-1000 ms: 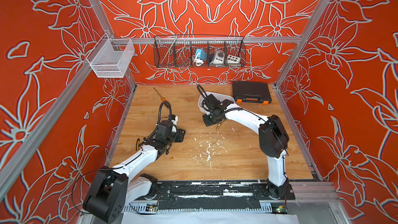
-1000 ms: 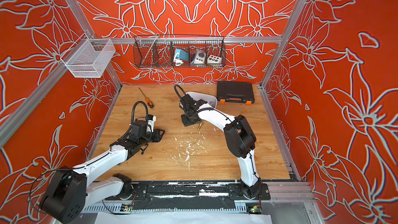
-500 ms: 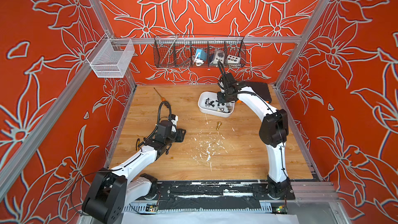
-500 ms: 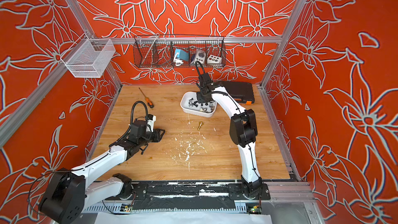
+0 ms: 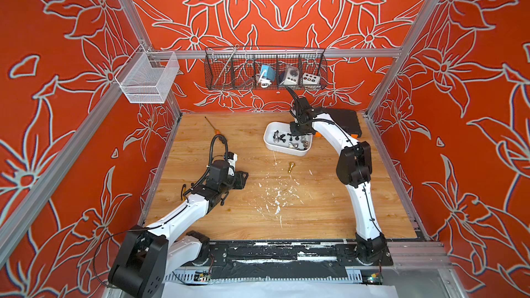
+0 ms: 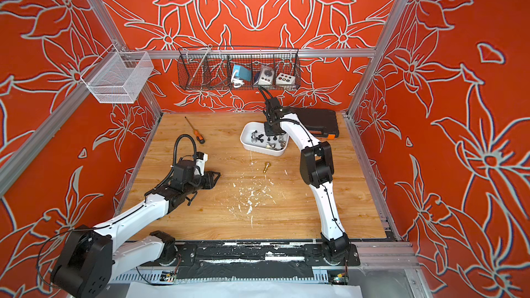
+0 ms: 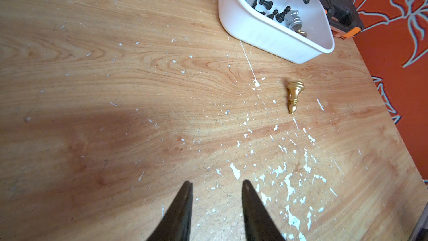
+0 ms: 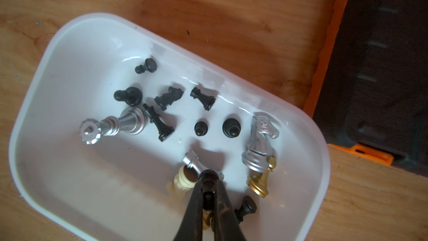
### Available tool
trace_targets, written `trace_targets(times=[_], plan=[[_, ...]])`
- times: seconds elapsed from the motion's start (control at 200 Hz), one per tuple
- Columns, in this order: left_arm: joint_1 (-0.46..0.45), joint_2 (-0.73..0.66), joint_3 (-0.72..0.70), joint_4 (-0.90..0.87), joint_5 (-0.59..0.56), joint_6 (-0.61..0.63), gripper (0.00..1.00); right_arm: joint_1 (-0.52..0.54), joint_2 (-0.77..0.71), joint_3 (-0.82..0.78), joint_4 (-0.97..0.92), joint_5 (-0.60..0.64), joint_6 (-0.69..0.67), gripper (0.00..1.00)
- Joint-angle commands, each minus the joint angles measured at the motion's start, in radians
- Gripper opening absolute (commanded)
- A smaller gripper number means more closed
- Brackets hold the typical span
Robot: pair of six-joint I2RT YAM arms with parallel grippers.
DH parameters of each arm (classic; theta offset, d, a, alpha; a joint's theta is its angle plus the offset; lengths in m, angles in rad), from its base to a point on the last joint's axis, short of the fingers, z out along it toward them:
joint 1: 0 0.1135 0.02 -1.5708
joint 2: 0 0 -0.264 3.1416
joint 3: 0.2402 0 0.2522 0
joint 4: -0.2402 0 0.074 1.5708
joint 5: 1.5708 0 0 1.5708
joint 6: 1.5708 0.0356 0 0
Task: Put the chess pieces into the storage box
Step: Place the chess piece in the storage box.
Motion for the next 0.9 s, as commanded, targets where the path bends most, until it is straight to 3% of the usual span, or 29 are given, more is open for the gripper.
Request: trace_targets(times=[0.0,0.18,0.33,0.525,0.896], plan=[[0.006,-0.02,-0.011,-0.009,0.013,-0.005,0.36,-0.021,0.047,0.062,-0.027,0.044,0.005,0.05],[0.006,-0.026,-0.014,-0.012,0.011,-0.006,0.37,-0.033,0.089,0.116,-0.032,0.019,0.024,0.05],[0.006,-0.031,-0.019,-0.014,0.013,-0.006,0.36,-0.039,0.083,0.109,0.0,-0.025,0.024,0.16],[0.005,-0.032,-0.019,-0.012,0.013,-0.007,0.37,-0.04,0.045,0.07,0.03,-0.031,0.02,0.22],[0.005,-0.033,-0.02,-0.009,0.016,-0.007,0.36,-0.042,-0.021,-0.016,0.056,-0.036,0.022,0.23]])
